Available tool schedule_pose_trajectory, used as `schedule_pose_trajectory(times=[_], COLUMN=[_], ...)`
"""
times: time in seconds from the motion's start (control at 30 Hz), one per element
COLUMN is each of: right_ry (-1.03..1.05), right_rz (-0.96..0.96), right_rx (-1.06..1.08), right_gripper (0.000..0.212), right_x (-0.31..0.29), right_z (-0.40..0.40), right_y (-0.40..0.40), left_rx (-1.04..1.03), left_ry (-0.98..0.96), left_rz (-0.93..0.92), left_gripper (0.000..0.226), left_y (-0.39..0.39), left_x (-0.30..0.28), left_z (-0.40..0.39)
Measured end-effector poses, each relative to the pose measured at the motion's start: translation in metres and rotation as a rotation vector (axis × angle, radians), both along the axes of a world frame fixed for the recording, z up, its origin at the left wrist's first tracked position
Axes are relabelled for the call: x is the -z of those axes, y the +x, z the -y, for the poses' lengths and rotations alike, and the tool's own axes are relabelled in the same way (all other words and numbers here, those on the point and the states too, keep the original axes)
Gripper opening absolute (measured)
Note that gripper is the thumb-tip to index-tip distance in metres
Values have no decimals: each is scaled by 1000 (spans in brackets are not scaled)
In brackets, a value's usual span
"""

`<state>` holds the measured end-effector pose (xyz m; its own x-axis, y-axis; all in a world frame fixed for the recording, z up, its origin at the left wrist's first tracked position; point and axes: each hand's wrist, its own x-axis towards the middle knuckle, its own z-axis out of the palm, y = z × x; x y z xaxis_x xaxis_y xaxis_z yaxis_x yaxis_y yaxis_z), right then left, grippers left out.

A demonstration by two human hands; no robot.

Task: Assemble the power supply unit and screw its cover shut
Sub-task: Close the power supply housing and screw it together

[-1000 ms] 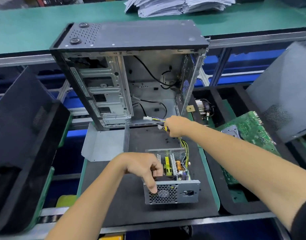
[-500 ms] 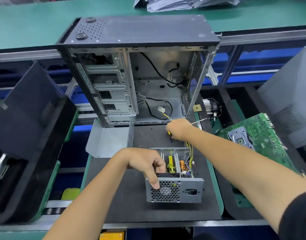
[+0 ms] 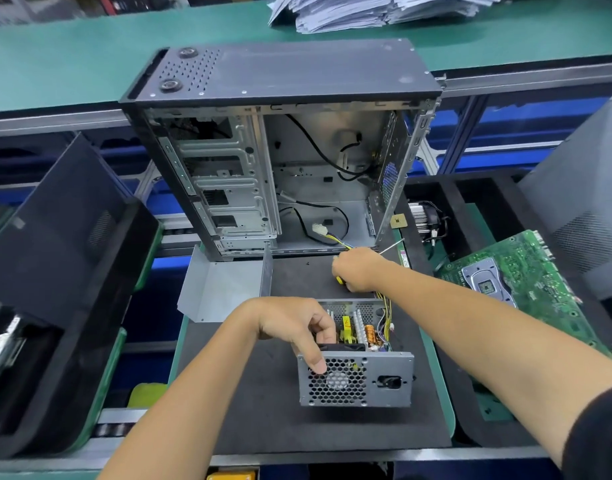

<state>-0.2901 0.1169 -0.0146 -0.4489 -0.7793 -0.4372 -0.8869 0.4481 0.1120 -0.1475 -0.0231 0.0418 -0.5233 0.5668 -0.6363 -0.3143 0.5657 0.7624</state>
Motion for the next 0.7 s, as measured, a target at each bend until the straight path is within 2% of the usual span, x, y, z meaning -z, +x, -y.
schedule_pose_trajectory(times=[0.1, 0.17, 0.37, 0.43, 0.5, 0.6, 0.7], right_ry=[-113, -202, -434, -477, -463, -392, -241], right_rz=[69, 81, 57, 82, 111, 178, 254], right_rx=[110, 173, 163, 171, 167, 130, 118], right_gripper=[9, 14, 33, 27, 22, 28, 27], right_x=[-10, -25, -89, -106, -120, -138, -149], right_z=[-2, -2, 4, 3, 0, -9, -16], right_y=[1, -2, -5, -3, -2, 3, 7], left_rx=[-44, -78, -269, -298, -332, -389, -340], left_ry=[21, 34, 98, 76, 5, -98, -168], left_rz=[-31, -59, -108, -158, -226, -295, -346], left_gripper=[24, 25, 40, 39, 36, 36, 36], left_y=[-2, -6, -22, -28, -34, -43, -49], left_x=[-1, -2, -13, -16, -21, -25, -31], left_z=[3, 6, 10, 10, 6, -1, -8])
